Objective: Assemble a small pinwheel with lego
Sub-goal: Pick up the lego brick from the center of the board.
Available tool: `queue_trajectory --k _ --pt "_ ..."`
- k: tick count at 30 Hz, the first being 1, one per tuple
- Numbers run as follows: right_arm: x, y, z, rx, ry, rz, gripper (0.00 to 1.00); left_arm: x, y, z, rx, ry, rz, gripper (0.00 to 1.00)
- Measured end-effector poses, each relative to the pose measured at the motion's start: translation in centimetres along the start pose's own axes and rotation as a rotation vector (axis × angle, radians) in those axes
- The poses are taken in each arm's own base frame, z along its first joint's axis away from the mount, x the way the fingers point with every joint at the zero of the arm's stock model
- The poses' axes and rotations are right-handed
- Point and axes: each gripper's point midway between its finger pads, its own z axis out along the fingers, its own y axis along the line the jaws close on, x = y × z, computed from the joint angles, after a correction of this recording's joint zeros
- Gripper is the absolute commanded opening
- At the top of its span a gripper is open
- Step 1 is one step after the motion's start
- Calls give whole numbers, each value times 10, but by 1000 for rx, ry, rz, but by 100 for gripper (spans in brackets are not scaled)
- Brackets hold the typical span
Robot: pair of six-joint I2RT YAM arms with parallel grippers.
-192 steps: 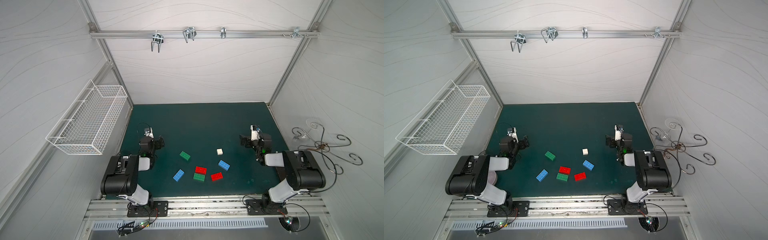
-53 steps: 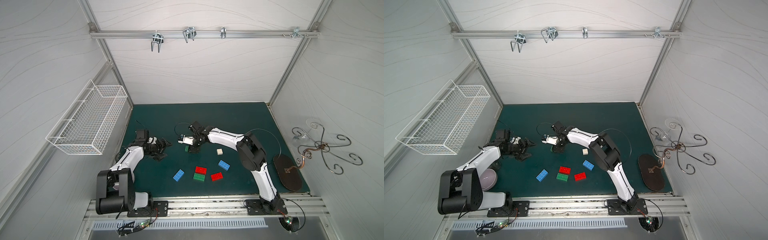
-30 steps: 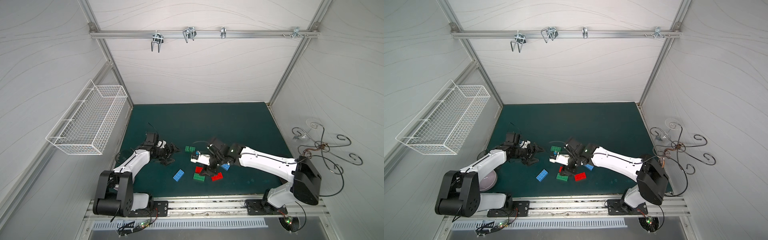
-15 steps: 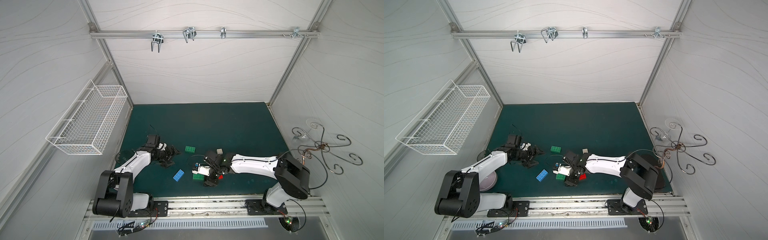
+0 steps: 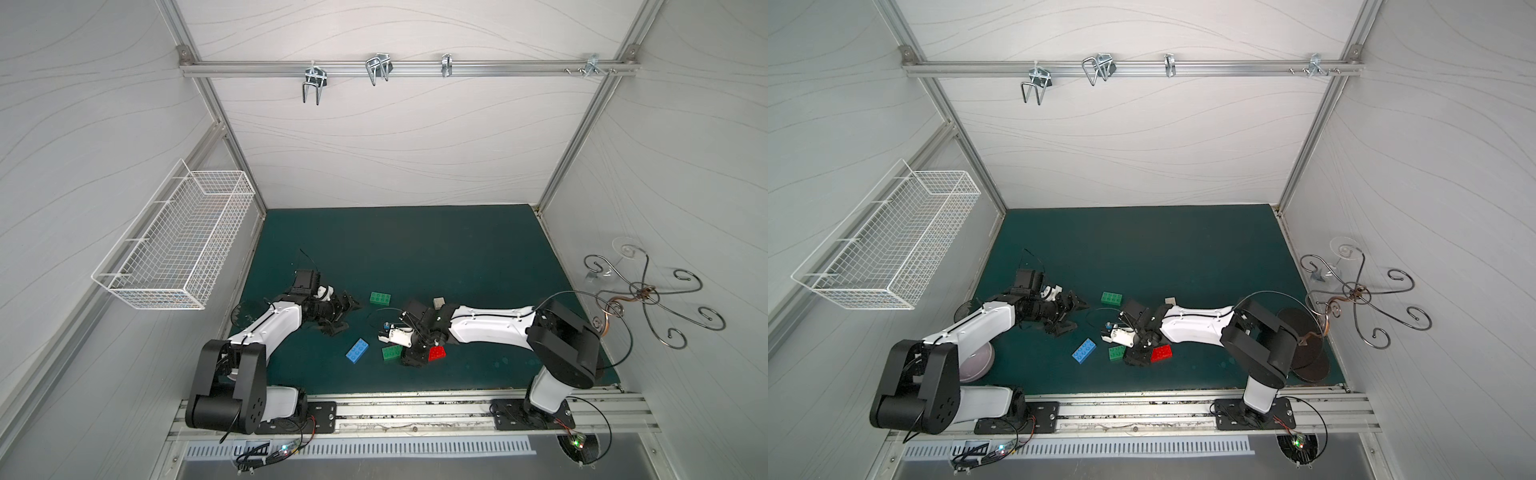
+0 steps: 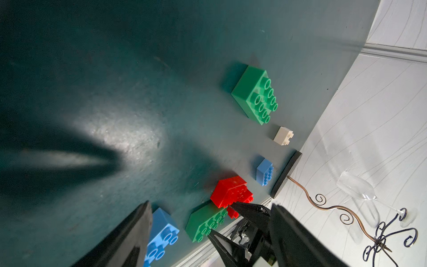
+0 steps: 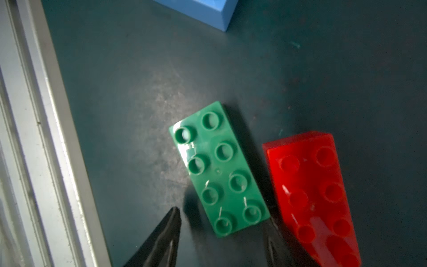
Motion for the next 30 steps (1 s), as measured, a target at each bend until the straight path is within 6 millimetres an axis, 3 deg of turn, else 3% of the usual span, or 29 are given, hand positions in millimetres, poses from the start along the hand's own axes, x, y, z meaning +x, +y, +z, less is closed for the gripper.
queue_trajectory --k 9,15,22,24,26,30 --pt "-21 -16 9 44 -23 -61 69 -10 5 -6 6 -28 -27 85" --pt "-32 -26 13 63 -28 -90 68 -10 5 -6 7 -30 -24 85" --pt "-45 -30 18 63 -42 -110 54 -12 5 -7 11 -34 -22 85" --pt "-45 -29 18 58 -46 -111 47 -13 5 -9 15 -37 -26 85" --pt "-46 -27 19 47 -50 -116 34 -16 6 -10 20 -42 -32 85" --pt "-53 -27 20 34 -59 -119 27 -20 9 -13 24 -50 -41 85"
